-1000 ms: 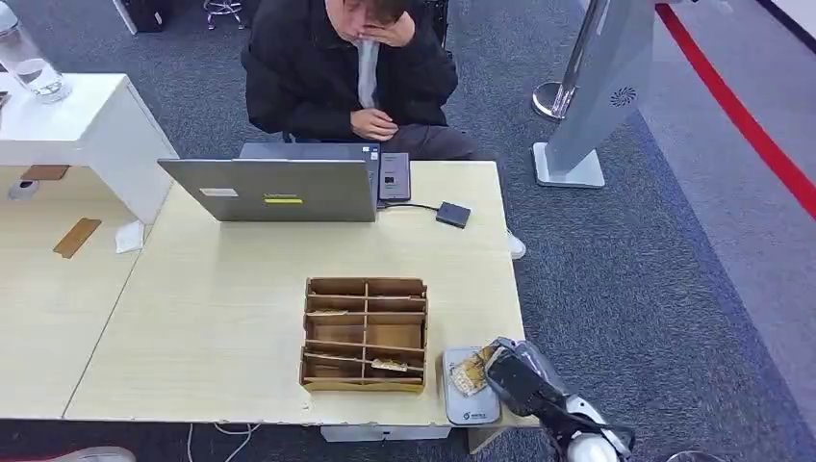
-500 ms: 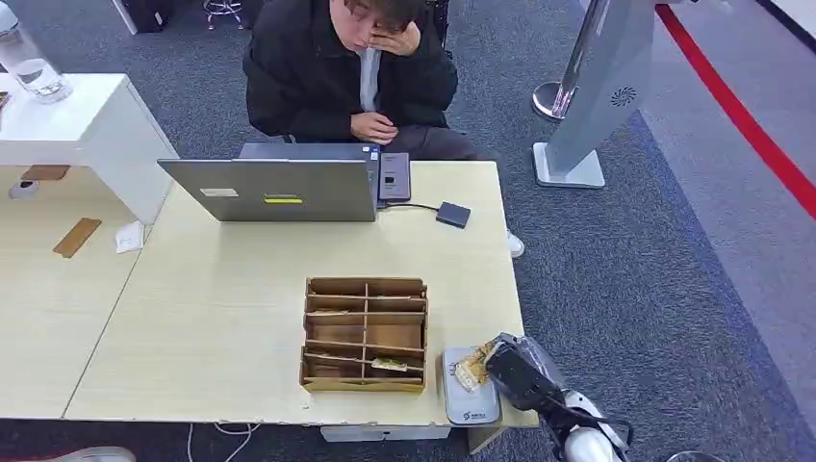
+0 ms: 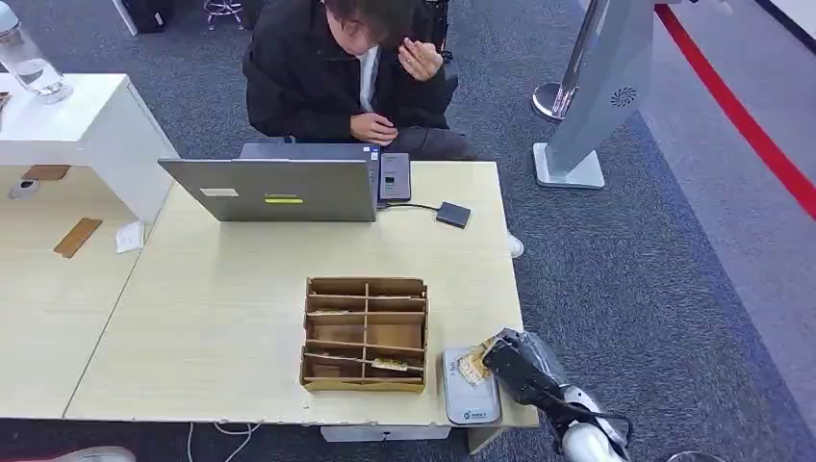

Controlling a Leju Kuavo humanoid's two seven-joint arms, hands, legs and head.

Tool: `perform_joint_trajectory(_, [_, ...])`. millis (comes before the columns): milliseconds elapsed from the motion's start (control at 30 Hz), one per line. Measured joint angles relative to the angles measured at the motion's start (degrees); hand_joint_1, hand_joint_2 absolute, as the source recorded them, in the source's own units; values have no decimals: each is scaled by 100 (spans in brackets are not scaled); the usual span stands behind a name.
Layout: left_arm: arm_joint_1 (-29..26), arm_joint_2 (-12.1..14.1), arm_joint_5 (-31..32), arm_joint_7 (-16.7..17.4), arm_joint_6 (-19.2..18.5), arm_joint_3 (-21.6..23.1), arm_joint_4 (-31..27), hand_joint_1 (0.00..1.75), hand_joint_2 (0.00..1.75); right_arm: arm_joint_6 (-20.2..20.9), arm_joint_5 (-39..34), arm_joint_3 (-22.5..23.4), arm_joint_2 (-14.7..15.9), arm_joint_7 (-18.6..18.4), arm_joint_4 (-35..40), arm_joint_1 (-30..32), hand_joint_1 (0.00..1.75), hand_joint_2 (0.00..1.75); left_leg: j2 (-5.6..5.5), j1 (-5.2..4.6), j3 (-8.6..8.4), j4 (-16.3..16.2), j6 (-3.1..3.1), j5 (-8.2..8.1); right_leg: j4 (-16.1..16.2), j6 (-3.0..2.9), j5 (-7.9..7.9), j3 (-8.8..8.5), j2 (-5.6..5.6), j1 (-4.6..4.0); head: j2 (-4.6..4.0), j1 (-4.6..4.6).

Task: Pass the card to the sensor for recognition and then transmit it.

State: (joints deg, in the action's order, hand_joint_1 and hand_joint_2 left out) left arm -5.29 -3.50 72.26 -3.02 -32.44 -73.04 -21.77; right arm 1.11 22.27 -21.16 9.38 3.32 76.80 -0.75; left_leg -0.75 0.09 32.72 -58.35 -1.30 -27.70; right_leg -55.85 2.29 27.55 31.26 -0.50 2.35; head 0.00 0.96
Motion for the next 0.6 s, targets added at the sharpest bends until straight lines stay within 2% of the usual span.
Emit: perform_joint_trajectory(600, [-22,-55,100,-17,-57,-140,-105,0,0,-15,11,-20,2,-9,-87,-63,175,175,0,0,-2,0,0,0,0,0,0,-1,0,0,0,0])
